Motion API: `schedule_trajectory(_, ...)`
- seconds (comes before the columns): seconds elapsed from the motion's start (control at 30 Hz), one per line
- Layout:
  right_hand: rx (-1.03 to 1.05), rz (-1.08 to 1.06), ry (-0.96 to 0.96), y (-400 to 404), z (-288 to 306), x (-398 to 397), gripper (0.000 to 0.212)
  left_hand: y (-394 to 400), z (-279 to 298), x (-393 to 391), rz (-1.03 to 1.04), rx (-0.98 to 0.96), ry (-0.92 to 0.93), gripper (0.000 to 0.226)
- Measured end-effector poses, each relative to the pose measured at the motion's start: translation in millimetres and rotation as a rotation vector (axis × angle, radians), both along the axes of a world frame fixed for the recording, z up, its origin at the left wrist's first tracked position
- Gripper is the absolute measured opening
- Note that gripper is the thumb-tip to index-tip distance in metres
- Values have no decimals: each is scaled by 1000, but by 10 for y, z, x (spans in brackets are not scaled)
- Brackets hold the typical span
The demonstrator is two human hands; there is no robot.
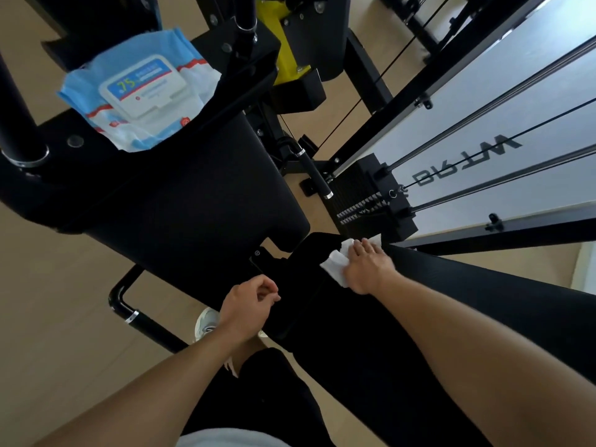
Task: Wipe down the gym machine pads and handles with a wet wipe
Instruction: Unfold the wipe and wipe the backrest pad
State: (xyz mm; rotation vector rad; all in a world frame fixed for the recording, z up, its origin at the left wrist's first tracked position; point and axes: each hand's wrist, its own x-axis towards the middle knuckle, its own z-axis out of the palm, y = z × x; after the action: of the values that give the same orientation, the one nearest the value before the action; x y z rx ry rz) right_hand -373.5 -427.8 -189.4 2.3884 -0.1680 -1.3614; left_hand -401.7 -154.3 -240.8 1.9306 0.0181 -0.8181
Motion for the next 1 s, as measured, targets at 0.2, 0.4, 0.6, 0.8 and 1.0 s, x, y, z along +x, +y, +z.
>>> schedule_trajectory(0.2,43,131,86,567,-479,-85,73,-70,-282,-48,-37,-7,54,5)
schedule_trajectory(0.4,215,312,308,991,-735,-273,65,-139,-570,-162,12,48,90,29)
schedule_trajectory(0.6,68,-20,87,48,-716,536,70,-351,-769,-187,-107,4,119,33)
schedule_trajectory(0.8,133,-139,12,-35,-873,658,57,-664,-738,-68,-189,-73,87,45)
schedule_trajectory(1.0,250,-194,151,-296,-469,994,44,-895,-665,248,-216,-53,60,52)
